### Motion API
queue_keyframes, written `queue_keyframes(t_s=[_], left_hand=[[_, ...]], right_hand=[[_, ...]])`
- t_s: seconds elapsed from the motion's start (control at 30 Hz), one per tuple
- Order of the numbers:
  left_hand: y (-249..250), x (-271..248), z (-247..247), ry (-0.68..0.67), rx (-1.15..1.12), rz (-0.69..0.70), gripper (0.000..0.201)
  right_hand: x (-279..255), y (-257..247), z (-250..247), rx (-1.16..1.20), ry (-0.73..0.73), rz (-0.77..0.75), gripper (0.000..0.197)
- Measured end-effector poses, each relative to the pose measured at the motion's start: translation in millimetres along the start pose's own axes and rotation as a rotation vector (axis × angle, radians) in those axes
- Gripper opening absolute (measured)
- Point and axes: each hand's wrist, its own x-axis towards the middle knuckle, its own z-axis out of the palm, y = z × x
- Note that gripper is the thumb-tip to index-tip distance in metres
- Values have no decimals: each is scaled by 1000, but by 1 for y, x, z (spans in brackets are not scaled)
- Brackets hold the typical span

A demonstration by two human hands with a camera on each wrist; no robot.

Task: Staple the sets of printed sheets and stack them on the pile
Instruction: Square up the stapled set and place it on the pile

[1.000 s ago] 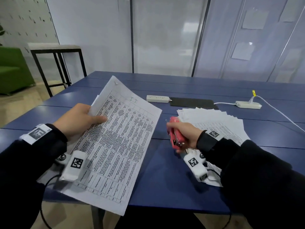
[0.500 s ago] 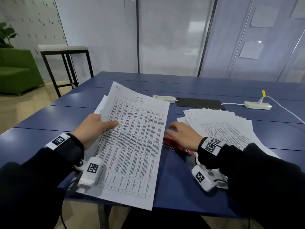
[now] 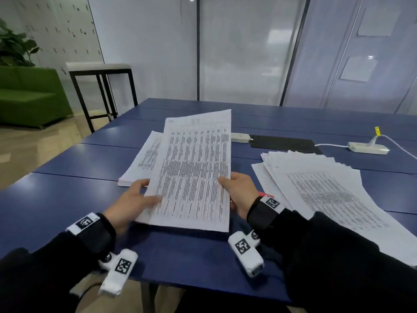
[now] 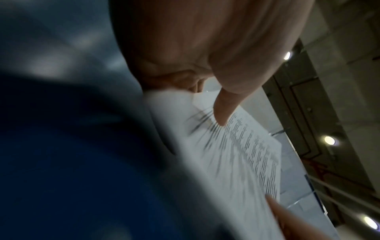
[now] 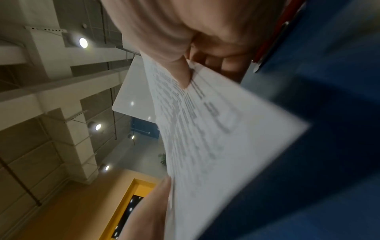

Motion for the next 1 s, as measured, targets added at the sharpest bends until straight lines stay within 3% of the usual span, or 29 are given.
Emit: queue_keyframes(t_s=[0.07,0.3,0.43,0.67,0.87,1.0], left_hand=[[-11,-5,-1,6,6,-11,43],[9,27,-33,214,2,23,46],[21,52,-52,264,23,12,47],[18,90,-60,308,96,-52,41],[4,106,-66,269,173,-103,33],[0,114,-72,303,363,-96,35]], right_hand=[[13,-1,8,9,-6,2,24],[41,-10,55,-13,-299,168,31],[55,-23,77,-50,-253,139,13],[76,-15,96,-238,-89,59,29],[82,-6,91,-280,-78,74,36],[80,-7,89,-324,-112,76,37]])
